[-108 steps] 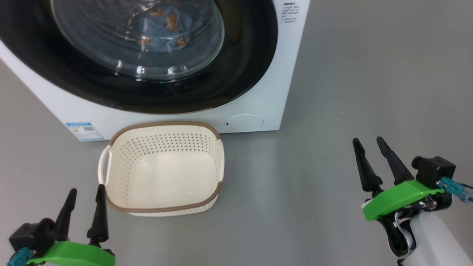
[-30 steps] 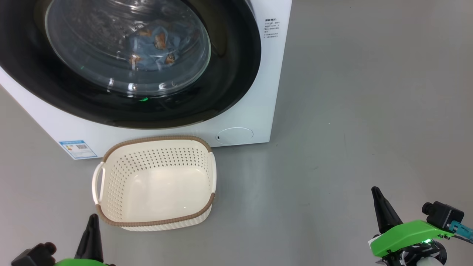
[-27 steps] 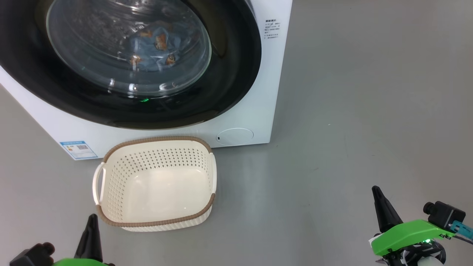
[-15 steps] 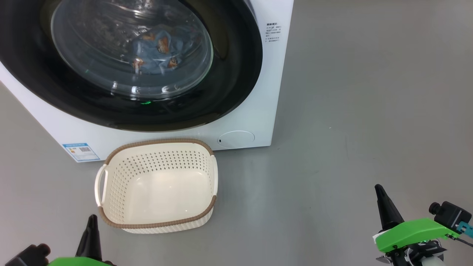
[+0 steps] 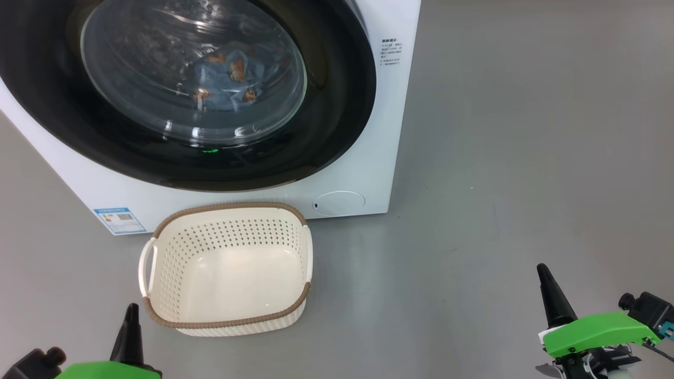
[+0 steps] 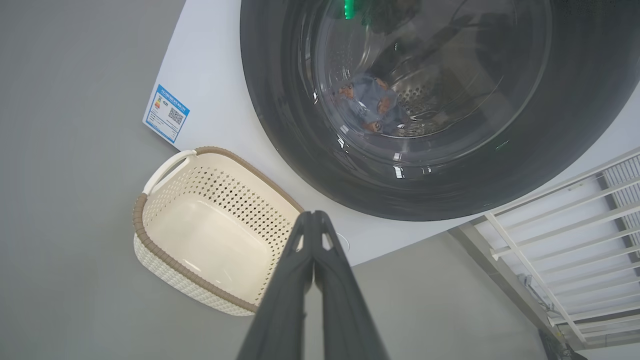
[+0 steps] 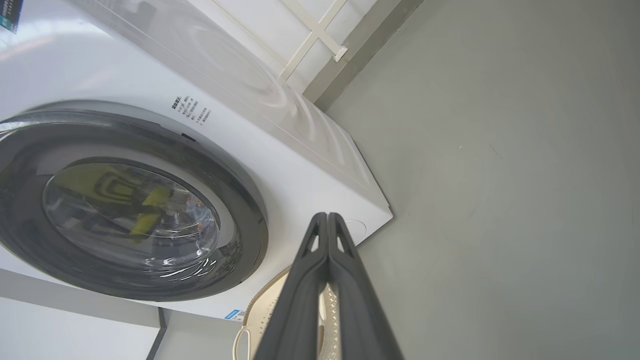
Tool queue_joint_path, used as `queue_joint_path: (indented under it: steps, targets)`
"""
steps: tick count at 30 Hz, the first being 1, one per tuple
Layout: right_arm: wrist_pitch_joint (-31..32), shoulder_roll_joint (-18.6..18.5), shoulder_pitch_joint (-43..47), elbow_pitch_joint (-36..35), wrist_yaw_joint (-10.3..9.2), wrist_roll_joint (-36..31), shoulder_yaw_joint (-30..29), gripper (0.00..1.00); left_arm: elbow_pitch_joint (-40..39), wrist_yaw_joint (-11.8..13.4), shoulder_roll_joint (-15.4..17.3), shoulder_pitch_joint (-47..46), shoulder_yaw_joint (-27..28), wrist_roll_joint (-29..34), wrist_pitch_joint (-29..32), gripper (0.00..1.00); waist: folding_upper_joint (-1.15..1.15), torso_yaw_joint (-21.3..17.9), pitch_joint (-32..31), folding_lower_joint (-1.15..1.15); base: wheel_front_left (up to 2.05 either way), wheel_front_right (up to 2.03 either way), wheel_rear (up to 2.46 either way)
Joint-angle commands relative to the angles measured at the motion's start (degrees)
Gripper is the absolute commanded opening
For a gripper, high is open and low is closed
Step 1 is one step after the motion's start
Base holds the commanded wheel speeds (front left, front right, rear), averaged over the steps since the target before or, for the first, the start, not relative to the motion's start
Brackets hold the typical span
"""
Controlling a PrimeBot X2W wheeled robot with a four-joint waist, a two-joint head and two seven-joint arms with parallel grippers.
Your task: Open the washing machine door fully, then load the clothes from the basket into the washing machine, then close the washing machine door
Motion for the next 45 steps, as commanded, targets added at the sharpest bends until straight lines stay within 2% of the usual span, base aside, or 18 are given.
queue_joint_path:
  steps: [1,18,19,45]
  targets:
    - [0.3,-0.2,-0.6,-1.9,0.05,1.5,0.1,0.0,-1.8,0.3,0.6,-2.2,1.4,-1.5,0.2,0.0,0.0,0.0,-0.1,0.0,0.0,0.0,0.0]
    - [2.7,0.2,-0.2,-3.7,0.06,10.9,-0.5,0.0,-2.8,1.2,0.2,-2.8,2.2,-11.0,3.1,0.0,0.0,0.4,-1.2,0.0,0.0,0.0,0.0]
    - [3.3,0.3,0.0,-4.3,0.06,13.8,-0.6,0.0,-3.2,1.5,0.0,-3.0,2.5,-13.8,3.9,0.0,0.0,0.5,-1.5,0.0,0.0,0.0,0.0]
    - [6.2,0.3,0.7,-7.1,0.08,28.4,-0.7,0.0,-4.7,2.8,-0.7,-3.8,3.8,-27.8,8.1,0.0,0.0,1.1,-3.2,0.0,0.0,0.0,0.0]
